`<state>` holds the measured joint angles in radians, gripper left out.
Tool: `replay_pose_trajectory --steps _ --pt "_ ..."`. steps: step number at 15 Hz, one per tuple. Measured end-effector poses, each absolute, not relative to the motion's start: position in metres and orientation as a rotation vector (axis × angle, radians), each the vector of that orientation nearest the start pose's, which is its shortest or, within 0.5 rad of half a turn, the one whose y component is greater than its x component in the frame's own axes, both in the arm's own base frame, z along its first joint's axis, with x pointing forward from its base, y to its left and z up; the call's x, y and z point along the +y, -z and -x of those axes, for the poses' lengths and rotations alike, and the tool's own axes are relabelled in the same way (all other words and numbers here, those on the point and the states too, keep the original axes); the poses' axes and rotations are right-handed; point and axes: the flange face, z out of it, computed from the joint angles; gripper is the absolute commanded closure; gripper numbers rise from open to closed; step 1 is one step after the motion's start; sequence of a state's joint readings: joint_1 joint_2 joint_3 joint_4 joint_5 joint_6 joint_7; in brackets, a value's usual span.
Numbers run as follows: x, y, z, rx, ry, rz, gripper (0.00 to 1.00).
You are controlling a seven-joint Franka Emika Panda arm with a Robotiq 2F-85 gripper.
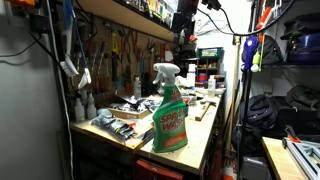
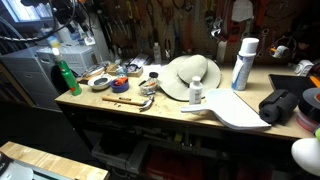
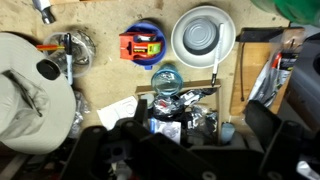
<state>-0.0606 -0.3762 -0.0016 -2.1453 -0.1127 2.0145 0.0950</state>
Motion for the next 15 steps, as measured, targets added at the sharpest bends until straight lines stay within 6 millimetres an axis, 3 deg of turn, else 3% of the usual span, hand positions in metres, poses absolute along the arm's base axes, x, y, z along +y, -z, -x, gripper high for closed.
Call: replay_pose_trajectory --steps 5,10,11,15 --pt "-0.094 -0.551 -0.465 0.652 0.349 3.212 0.00" --pt "-0.136 -0.491 -0.443 1.099 0.178 3.156 0.00" --pt "-0.139 -0.484 -0.440 1.117 0.157 3.150 0.00" --pt "-0.136 -0.492 -0.444 1.102 0.183 3.153 0.00"
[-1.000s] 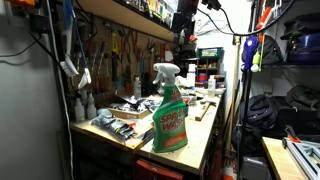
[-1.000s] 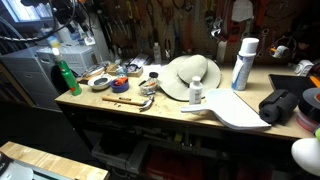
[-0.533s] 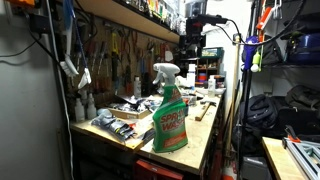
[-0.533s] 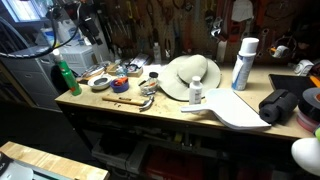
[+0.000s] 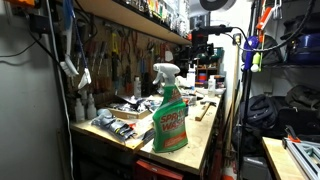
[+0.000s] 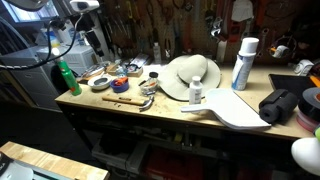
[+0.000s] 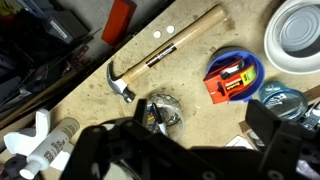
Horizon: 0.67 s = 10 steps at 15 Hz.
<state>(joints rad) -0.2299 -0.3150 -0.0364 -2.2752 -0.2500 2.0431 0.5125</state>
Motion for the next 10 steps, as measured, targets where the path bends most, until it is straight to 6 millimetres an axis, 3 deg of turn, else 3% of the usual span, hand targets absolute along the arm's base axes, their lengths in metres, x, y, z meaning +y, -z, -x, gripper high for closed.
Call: replay_pose_trajectory --steps 3,5,10 --pt "-0.136 -0.492 -0.444 1.103 0.183 3.153 0.00" --pt "-0.142 -0.489 -0.446 1.228 0.183 3.103 0.00" --pt "-0.201 -0.450 -0.453 1.645 0.066 2.909 0.00"
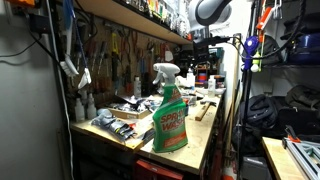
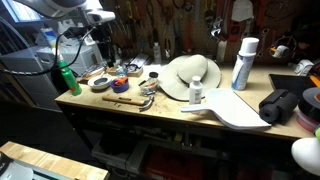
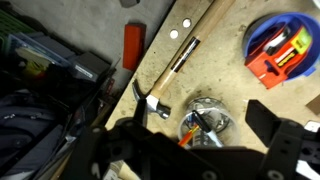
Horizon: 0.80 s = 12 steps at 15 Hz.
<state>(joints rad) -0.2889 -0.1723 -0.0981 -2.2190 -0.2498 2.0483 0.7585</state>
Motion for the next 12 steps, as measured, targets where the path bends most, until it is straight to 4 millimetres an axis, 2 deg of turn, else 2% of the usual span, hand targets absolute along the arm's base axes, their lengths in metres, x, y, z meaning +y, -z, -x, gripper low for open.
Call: replay_pose_trajectory --steps 4,7,12 --pt "-0.251 -0.402 -0.452 1.961 -0.058 2.729 0.00" --pt "-0.272 -0.371 -0.450 2.115 -0.144 2.639 0.00" --pt "-0.274 -0.372 -0.456 2.137 -0.132 2.626 0.00"
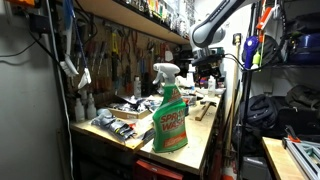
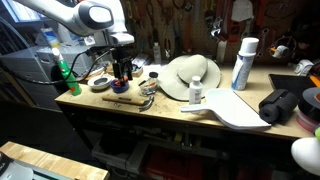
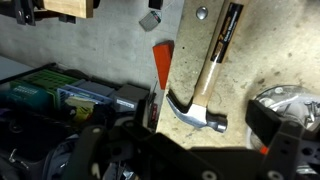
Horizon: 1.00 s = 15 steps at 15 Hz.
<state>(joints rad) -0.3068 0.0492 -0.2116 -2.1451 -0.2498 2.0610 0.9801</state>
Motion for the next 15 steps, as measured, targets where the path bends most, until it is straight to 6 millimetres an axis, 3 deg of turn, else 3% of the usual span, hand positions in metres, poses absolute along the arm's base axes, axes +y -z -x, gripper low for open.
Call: replay_pose_trajectory --steps 4,7,10,15 --pt "-0.287 -0.357 -0.446 2.048 -0.248 2.525 0.00" --pt "-0.318 -0.342 -0.426 1.962 -0.293 2.386 0.00" --pt "-0.349 -0.339 -0.409 1.943 -0.197 2.312 0.00" --pt "-0.355 -0.341 -0.405 1.912 -0.168 2.320 0.00"
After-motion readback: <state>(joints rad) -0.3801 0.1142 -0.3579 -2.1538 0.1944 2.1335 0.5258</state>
